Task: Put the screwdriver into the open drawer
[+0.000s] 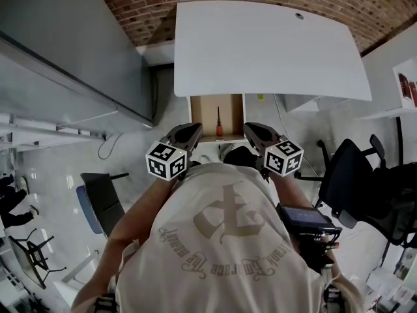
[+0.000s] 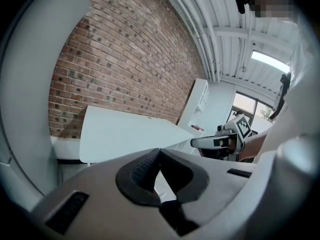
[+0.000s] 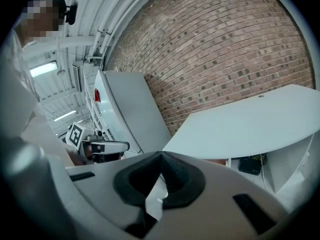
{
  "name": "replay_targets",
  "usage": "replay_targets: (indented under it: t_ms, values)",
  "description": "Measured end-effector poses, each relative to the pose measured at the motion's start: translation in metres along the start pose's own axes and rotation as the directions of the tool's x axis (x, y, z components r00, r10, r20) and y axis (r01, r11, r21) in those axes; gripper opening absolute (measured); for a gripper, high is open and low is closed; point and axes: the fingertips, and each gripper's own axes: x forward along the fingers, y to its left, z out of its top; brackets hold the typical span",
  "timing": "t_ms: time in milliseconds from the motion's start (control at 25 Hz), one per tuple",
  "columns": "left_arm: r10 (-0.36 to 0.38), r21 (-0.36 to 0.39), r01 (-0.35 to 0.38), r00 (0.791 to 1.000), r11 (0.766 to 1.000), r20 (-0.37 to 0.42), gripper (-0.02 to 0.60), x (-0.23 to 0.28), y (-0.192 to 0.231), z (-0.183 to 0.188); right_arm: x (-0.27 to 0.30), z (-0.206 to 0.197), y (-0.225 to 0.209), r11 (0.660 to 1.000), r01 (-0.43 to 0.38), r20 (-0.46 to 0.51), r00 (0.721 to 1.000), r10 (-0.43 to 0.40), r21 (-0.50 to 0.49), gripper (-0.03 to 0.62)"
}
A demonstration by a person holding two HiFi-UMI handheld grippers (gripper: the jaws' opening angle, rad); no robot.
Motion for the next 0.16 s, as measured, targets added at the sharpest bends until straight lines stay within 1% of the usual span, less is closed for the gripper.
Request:
replay_targets:
  t_ms: [160]
  values:
    - [0.004, -0.004, -0.004, 1.0, 1.0, 0.003, 0.02, -0.002, 0.0038, -0.0023, 0.0026, -0.0035, 0.0002, 1.0, 0.001, -0.004, 1.0, -0.001, 0.002, 0.021]
